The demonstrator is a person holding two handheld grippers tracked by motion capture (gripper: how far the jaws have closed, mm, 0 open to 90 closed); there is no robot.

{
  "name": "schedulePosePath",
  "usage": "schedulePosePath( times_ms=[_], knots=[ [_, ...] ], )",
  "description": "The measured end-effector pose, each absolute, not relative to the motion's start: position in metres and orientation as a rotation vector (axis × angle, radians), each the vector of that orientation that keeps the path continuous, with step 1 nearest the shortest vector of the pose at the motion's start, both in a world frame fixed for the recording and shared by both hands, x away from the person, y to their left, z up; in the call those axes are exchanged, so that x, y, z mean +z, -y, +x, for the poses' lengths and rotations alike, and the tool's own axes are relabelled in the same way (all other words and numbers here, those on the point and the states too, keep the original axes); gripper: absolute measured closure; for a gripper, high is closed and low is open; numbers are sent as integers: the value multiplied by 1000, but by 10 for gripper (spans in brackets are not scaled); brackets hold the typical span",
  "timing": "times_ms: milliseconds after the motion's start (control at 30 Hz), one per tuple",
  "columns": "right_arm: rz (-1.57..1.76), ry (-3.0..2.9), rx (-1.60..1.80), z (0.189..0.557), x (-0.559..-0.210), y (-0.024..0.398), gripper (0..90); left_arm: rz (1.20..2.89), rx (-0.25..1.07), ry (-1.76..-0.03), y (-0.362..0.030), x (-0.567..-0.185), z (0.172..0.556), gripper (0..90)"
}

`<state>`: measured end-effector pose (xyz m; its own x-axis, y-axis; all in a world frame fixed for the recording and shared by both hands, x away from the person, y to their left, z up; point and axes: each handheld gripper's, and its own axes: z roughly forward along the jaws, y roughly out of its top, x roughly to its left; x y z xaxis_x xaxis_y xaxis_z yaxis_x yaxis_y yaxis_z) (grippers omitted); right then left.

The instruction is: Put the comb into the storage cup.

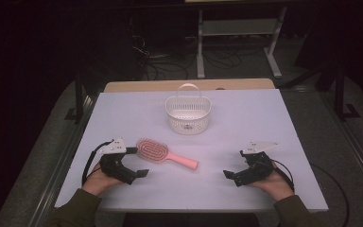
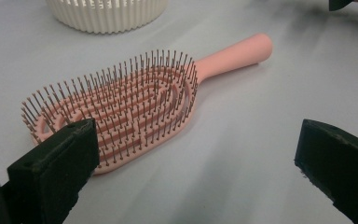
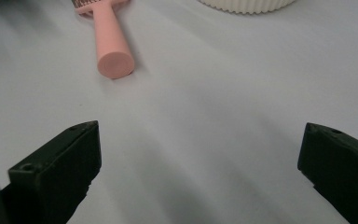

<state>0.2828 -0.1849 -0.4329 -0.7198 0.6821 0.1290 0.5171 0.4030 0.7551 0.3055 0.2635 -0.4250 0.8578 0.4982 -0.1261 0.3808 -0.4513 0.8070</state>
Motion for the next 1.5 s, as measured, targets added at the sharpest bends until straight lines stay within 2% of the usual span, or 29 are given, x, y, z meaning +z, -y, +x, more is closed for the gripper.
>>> schedulePosePath(
  times_ms=[1500],
  knots=[
    [1054,-2459,1237,282,-430,185,0,2035,172,-652,-258,-412,319,0]
  ],
)
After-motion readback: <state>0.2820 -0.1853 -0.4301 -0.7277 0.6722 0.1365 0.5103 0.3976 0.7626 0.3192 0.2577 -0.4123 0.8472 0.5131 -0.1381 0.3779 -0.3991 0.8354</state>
